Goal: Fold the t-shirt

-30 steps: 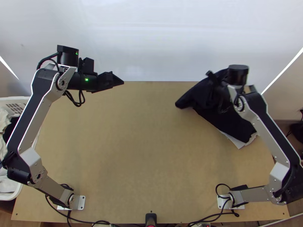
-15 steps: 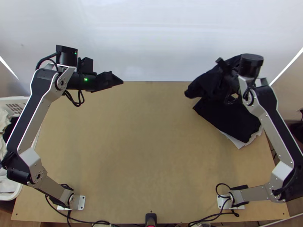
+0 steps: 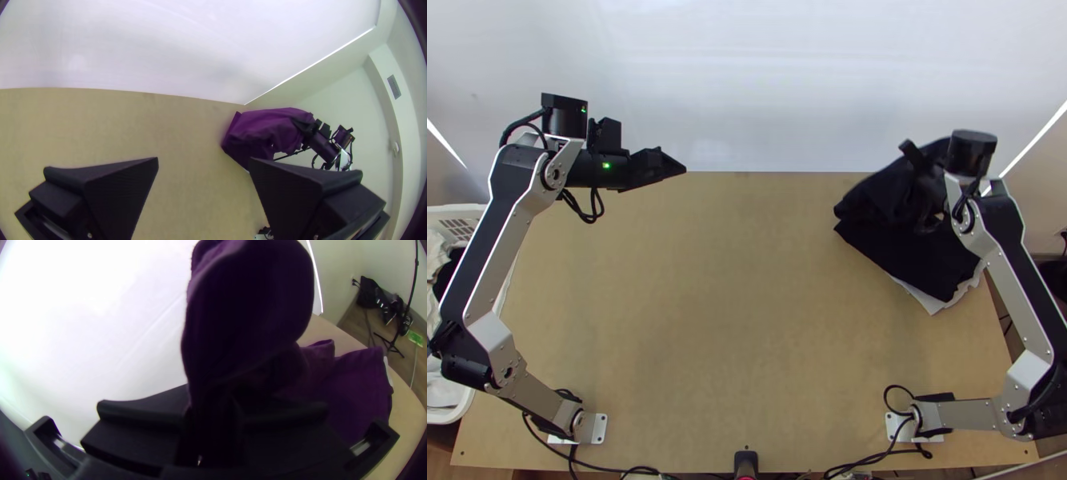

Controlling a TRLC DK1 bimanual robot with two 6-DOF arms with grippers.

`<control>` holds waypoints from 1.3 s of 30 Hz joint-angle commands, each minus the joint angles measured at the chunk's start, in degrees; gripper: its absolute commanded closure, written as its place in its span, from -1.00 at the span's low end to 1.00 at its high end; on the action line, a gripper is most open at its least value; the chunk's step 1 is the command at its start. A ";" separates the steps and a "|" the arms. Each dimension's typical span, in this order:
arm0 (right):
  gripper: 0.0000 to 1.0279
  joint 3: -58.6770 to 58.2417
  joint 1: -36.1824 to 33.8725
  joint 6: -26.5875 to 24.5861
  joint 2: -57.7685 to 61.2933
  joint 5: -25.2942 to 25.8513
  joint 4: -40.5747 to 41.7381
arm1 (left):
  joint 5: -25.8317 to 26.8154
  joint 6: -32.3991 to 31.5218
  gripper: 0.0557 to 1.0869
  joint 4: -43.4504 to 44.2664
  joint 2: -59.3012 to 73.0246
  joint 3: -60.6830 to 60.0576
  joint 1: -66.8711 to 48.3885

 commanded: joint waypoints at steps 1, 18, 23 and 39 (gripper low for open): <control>0.94 -11.04 -4.79 -1.19 -2.27 -0.03 0.59 | 0.41 -0.41 -0.91 0.74 0.33 0.78 0.03; 0.94 -25.98 -16.92 -7.52 -3.67 -0.03 5.60 | 0.93 -0.06 -0.91 0.47 -0.55 0.78 1.09; 0.94 -27.74 -20.70 -8.14 -5.08 -0.03 5.60 | 1.29 0.11 -0.91 0.39 -1.26 0.34 1.44; -0.93 -27.74 -24.83 -12.09 -16.59 3.75 5.69 | 2.25 0.29 -0.91 0.65 -1.52 0.25 1.97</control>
